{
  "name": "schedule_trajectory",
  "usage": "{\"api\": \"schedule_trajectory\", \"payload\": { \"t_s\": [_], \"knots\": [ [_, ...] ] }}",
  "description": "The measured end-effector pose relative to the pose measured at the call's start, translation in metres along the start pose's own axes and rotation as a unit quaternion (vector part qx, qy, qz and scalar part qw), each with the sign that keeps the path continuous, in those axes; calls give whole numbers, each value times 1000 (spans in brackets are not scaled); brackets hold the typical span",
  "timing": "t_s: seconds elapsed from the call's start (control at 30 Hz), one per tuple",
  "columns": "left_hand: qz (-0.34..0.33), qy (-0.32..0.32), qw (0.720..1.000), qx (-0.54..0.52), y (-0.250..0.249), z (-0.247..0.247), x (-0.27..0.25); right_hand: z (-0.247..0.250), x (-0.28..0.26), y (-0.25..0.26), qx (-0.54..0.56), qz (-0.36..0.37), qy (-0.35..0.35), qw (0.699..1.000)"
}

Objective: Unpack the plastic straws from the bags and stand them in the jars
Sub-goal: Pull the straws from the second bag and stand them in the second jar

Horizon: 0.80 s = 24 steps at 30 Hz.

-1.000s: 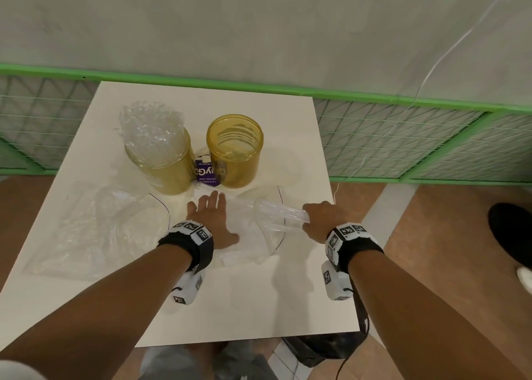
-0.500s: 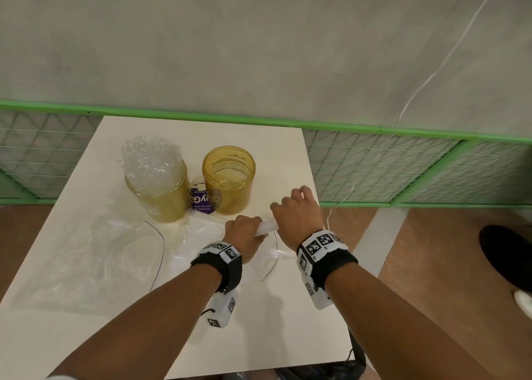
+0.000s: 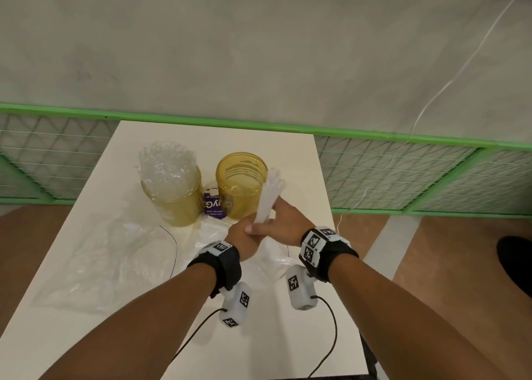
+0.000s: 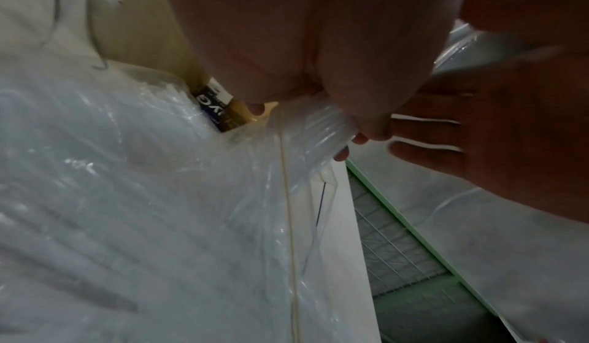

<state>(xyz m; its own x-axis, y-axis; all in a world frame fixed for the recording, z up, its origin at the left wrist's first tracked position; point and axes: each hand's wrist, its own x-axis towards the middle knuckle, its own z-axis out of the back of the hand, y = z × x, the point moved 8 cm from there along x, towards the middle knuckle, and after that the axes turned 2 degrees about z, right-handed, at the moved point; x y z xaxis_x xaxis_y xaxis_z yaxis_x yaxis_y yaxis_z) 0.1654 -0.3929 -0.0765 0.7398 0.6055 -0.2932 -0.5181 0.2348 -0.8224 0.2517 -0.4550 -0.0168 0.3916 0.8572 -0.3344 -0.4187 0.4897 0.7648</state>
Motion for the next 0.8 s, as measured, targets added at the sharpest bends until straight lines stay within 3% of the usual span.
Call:
{"api": "schedule_trajectory", "payload": {
  "t_s": [0.1,0.2,0.3,0.37,0.5,0.6,0.67,0.73,0.8],
  "knots": [
    [-49,18,997,-53,-19,3,-6,-6,14,12,72,27,-65,995],
    [-52,50,991,-114,-17,10,-2,-8,18,22,61,49,-127,989],
    [48,95,980,-167,7,11,-5,0,17,33,80,62,-172,980],
    [122,76,954,-264,22,19,-13,16,18,43,121,75,-205,968],
    [227,7,860,-457,53,39,-25,45,17,76,254,112,-256,926],
    [227,-15,802,-552,48,46,-26,39,13,99,325,123,-249,904],
    [213,-21,762,-611,34,48,-24,23,12,104,298,123,-231,918],
    [206,-30,744,-635,23,49,-21,8,10,97,261,107,-219,934],
    [212,-39,755,-619,21,51,-21,-1,10,85,271,85,-211,935]
  ]
}}
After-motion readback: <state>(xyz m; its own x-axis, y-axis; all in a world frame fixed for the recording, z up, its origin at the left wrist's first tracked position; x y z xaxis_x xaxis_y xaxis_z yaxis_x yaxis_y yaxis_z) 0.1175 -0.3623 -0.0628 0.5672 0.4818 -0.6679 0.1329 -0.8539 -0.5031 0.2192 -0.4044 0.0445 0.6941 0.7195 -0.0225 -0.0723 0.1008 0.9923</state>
